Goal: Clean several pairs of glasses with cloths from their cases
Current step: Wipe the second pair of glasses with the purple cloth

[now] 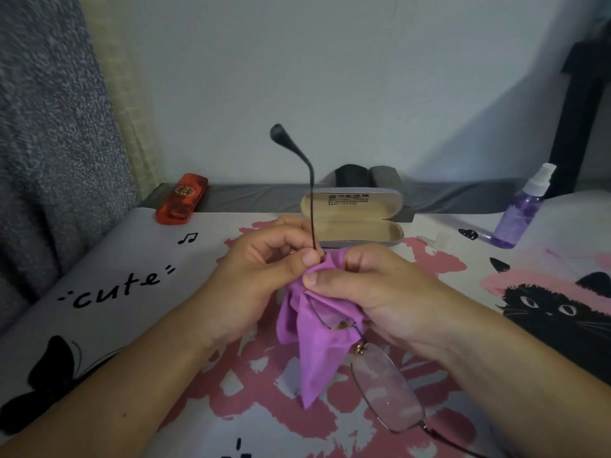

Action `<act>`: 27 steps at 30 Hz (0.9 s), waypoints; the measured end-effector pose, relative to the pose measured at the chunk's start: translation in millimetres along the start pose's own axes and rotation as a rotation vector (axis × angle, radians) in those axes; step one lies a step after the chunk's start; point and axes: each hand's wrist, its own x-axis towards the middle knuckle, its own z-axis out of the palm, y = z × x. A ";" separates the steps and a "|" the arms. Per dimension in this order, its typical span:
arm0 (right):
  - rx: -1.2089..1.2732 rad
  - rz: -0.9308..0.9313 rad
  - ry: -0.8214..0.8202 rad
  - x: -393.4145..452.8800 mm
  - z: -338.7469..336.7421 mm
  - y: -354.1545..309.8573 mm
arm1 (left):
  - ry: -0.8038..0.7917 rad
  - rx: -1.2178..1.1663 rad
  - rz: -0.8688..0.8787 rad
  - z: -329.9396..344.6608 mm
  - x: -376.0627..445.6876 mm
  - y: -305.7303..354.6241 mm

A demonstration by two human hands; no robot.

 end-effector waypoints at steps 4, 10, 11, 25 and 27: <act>0.036 -0.033 -0.001 -0.4 -0.7 2.9 | -0.033 -0.141 -0.050 1.2 -0.4 0.3; 0.139 0.033 -0.107 -1.8 -5.6 3.0 | -0.030 -0.068 -0.006 -2.2 -0.7 6.8; 0.157 0.040 -0.148 -2.5 -7.7 2.4 | -0.017 -0.016 0.014 -2.8 -0.9 6.5; 0.132 -0.041 -0.058 2.7 5.5 6.5 | -0.007 0.151 0.070 1.5 1.7 -4.0; 0.123 -0.059 -0.028 3.0 4.7 4.2 | 0.016 0.053 0.021 -0.6 1.6 -2.0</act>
